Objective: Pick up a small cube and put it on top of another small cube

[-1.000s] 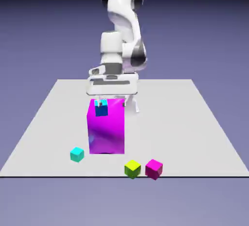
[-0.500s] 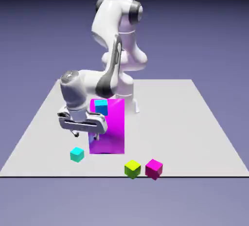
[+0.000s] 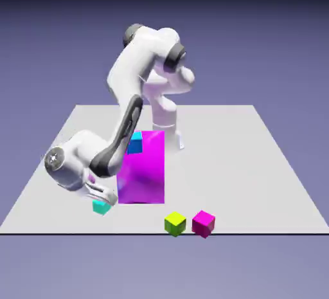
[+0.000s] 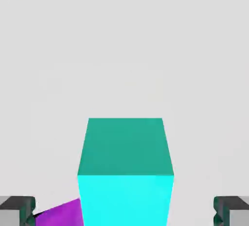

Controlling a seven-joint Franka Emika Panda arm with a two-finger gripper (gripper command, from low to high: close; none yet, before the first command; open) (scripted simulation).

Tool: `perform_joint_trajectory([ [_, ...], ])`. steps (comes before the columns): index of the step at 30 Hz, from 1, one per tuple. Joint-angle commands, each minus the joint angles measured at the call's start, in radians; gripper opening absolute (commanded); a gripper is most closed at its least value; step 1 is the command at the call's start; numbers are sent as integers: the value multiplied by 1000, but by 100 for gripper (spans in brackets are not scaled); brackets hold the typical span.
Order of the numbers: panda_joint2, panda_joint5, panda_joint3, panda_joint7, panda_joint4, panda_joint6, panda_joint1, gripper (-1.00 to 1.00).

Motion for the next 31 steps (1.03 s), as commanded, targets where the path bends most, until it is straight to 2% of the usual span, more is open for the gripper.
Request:
perform_joint_trajectory([
  [1,0,0,0,0,0,0,0,-100],
  [6,-77,-52,-20,64,82,-140,9,-100],
  [23,-228,15,501,800,118,-90,70,-100],
  [28,-159,51,522,768,45,53,91,-100],
  [29,-159,51,522,768,45,53,91,100],
  [31,-180,40,516,778,67,10,85,100],
])
